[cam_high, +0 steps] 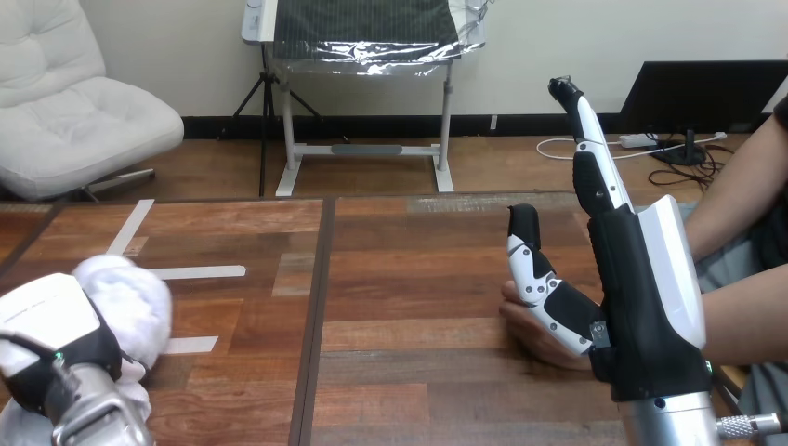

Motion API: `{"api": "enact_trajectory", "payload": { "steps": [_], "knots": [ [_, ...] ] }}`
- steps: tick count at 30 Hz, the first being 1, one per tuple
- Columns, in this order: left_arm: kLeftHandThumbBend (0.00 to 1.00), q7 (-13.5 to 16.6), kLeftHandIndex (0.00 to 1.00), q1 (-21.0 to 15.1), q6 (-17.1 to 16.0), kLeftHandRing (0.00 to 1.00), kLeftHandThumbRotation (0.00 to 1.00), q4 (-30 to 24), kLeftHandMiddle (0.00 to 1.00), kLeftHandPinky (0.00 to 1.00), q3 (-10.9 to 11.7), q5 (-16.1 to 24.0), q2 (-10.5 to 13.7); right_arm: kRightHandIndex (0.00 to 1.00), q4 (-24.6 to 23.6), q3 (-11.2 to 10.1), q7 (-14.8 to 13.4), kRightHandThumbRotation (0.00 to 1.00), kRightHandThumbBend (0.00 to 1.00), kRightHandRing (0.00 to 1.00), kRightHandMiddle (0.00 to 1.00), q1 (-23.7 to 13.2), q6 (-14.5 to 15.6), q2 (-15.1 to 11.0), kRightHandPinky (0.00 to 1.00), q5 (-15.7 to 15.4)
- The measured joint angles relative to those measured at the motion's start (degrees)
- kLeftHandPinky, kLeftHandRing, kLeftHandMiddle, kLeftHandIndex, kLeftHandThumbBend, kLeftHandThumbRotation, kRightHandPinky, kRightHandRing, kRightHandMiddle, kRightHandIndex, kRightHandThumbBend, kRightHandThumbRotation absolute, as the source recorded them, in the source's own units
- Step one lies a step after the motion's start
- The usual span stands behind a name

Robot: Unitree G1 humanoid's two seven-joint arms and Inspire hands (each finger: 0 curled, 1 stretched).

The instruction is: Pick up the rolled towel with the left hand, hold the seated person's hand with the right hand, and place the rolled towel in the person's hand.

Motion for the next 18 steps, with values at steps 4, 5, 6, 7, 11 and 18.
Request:
{"api": "enact_trajectory", "payload": {
  "steps": [4,5,6,7,11,18],
  "knots": [
    [0.88,5.74,0.58,2.14,-5.81,0.52,0.00,-0.06,0.55,0.51,1.67,-3.68,-0.50,0.98,0.00,-0.02,0.00,0.00,0.00,1.00,1.00,0.06,0.00,0.00,1.00,-0.01],
    [0.87,7.07,0.58,2.76,-7.48,0.52,0.00,-0.06,0.55,0.51,2.16,-4.63,-0.61,0.98,0.00,0.00,0.00,0.00,0.00,1.00,1.00,0.08,0.00,0.00,1.00,-0.01],
    [0.87,8.09,0.58,3.29,-8.91,0.52,0.00,-0.06,0.55,0.51,2.55,-5.48,-0.69,0.98,0.00,0.02,0.00,0.00,0.00,1.00,1.00,0.10,0.00,0.00,1.00,-0.01],
    [0.87,9.13,0.58,3.83,-10.47,0.52,0.00,-0.06,0.55,0.51,2.94,-6.37,-0.77,0.98,0.00,0.04,0.00,0.00,0.00,1.00,1.00,0.13,0.00,0.00,1.00,-0.01],
    [0.85,12.55,0.57,5.79,-16.60,0.51,0.00,-0.02,0.54,0.50,4.35,-10.03,-0.88,0.98,0.01,0.07,0.00,0.00,0.00,1.00,1.00,0.25,0.00,0.01,1.00,-0.02],
    [0.82,16.07,0.56,8.37,-27.11,0.48,0.00,0.74,0.52,0.47,6.37,-15.98,-0.99,0.98,0.02,0.06,0.00,0.00,0.00,1.00,1.00,0.41,0.00,0.00,1.00,-0.02]
  ]
}}
